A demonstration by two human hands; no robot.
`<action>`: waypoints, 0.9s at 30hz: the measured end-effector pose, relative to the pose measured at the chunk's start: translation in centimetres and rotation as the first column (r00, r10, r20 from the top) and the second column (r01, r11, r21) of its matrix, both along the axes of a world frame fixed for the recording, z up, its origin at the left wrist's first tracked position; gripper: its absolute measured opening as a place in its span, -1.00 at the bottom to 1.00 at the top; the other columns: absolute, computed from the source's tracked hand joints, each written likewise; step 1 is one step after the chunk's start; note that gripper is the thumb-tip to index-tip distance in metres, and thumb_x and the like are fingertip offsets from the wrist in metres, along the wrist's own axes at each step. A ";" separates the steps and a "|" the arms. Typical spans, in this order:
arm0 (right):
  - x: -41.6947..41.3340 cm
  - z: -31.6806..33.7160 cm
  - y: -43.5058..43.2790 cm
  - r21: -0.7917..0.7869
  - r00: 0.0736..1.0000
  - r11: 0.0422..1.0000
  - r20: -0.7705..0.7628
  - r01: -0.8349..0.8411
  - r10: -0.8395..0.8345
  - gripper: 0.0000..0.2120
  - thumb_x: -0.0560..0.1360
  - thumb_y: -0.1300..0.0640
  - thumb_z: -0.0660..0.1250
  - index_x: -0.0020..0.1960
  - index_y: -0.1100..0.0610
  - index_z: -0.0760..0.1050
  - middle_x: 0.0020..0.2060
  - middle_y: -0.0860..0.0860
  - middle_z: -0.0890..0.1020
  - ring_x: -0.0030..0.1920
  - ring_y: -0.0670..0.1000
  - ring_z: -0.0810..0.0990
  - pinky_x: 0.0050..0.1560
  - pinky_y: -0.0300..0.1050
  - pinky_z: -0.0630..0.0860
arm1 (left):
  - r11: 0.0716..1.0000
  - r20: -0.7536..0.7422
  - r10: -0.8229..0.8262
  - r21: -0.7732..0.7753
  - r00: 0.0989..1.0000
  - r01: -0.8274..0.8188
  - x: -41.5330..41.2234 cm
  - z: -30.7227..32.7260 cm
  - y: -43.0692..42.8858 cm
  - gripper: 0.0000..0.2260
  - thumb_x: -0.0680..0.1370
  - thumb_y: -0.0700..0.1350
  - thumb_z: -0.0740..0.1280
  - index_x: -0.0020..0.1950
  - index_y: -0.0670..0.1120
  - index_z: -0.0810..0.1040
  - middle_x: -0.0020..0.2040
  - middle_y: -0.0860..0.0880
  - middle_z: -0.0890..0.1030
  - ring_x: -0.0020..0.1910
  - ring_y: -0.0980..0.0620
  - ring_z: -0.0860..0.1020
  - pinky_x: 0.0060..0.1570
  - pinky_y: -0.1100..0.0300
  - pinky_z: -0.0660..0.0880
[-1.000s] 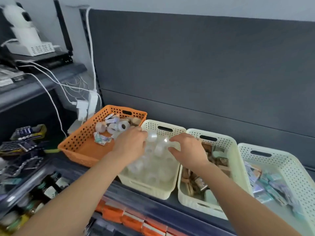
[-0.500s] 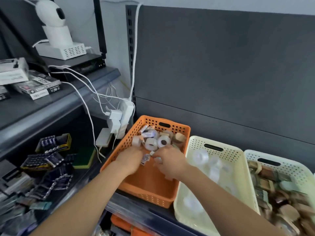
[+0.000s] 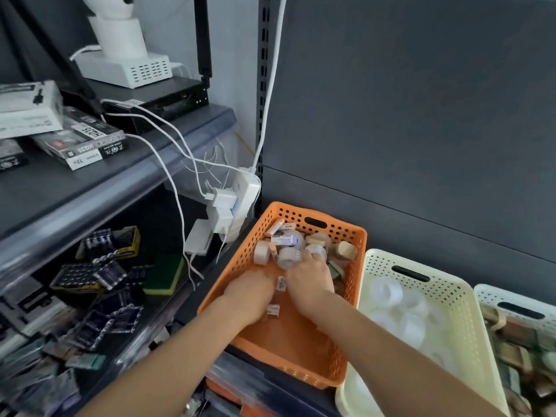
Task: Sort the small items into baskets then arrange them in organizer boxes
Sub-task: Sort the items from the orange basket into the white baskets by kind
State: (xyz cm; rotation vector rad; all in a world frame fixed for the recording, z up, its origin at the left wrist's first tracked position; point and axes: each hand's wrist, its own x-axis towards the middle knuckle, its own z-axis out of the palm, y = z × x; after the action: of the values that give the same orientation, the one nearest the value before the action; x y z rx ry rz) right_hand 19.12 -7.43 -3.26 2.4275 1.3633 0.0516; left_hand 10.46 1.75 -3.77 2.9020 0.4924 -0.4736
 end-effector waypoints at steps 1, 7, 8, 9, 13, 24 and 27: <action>0.0 0.0 0.1 0.014 1.000 1.000 -0.009 -0.013 0.013 -0.72 0.55 0.22 0.14 0.21 0.12 0.48 0.12 0.07 0.57 0.29 0.15 0.33 0.19 -0.01 0.32 | 0.999 0.002 0.024 -0.036 1.000 -0.024 -0.1 0.0 0.2 -0.61 0.42 -0.22 0.47 0.20 -0.10 0.46 0.16 -0.09 0.52 0.10 -0.07 0.53 0.10 0.04 0.50; 0.2 -0.6 -0.2 0.063 0.994 0.997 -0.102 -0.042 0.049 -0.75 0.50 0.10 0.21 0.15 0.09 0.49 0.08 0.06 0.57 0.22 0.11 0.34 0.23 0.05 0.25 | 0.978 0.057 0.079 -0.198 0.995 -0.067 -0.9 0.0 1.1 -0.68 0.38 -0.03 0.53 -0.09 0.05 0.39 -0.06 0.09 0.47 -0.10 0.06 0.46 -0.16 0.22 0.36; 0.2 -0.6 -0.2 0.048 0.992 0.998 -0.119 -0.046 0.051 -0.76 0.49 0.02 0.22 0.10 0.06 0.53 0.06 0.05 0.57 0.21 0.10 0.33 0.25 0.07 0.24 | 0.964 0.081 0.111 -0.251 0.991 -0.088 -1.1 0.2 1.2 -0.68 0.38 -0.04 0.53 -0.09 0.05 0.38 -0.13 0.14 0.42 -0.15 0.10 0.43 -0.24 0.24 0.34; 0.2 -0.7 -0.3 0.051 0.988 0.998 -0.148 -0.042 0.049 -0.76 0.47 -0.02 0.23 0.06 0.05 0.54 0.04 0.04 0.57 0.19 0.10 0.34 0.25 0.08 0.22 | 0.947 0.095 0.145 -0.301 0.985 -0.110 -1.2 0.3 1.2 -0.68 0.38 -0.05 0.53 -0.08 0.03 0.39 -0.18 0.18 0.39 -0.20 0.13 0.42 -0.31 0.27 0.32; 0.3 -0.3 -0.8 0.262 0.914 0.960 -0.406 0.101 0.015 -0.76 0.39 -0.03 0.31 0.02 0.03 0.45 -0.08 0.03 0.54 0.02 0.07 0.46 0.13 0.00 0.40 | 0.868 0.191 0.257 -0.477 0.947 -0.139 -1.2 0.6 1.5 -0.85 0.46 -0.09 0.46 -0.05 -0.06 0.53 -0.15 0.03 0.58 -0.29 0.04 0.59 -0.42 0.17 0.53; 0.3 4.6 -5.7 0.594 0.582 0.525 -0.785 0.610 0.211 -0.77 0.49 0.21 0.35 0.13 0.05 0.58 -0.33 -0.24 0.49 -0.42 -0.31 0.46 -0.35 -0.46 0.34 | 0.555 0.261 0.439 -0.832 0.860 -0.031 0.8 3.8 -1.1 -0.88 0.57 -0.15 0.34 0.09 -0.07 0.60 -0.03 -0.03 0.62 -0.15 -0.13 0.65 -0.11 -0.14 0.61; 0.6 5.1 -8.6 0.590 0.545 0.397 -0.805 0.703 0.232 -0.80 0.49 0.23 0.36 -0.01 -0.05 0.58 -0.44 -0.27 0.51 -0.39 -0.20 0.44 -0.29 -0.33 0.44 | 0.423 0.207 0.474 -0.906 0.856 -0.015 1.8 4.8 -3.8 -0.92 0.55 -0.19 0.36 0.01 -0.06 0.61 -0.12 -0.07 0.67 -0.20 -0.07 0.65 -0.23 -0.01 0.63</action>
State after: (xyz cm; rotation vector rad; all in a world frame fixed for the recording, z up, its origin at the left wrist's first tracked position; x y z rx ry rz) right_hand 19.69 -16.00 1.83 3.9838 1.3499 -0.7473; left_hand 12.27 -2.07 1.04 1.7407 0.4137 0.0324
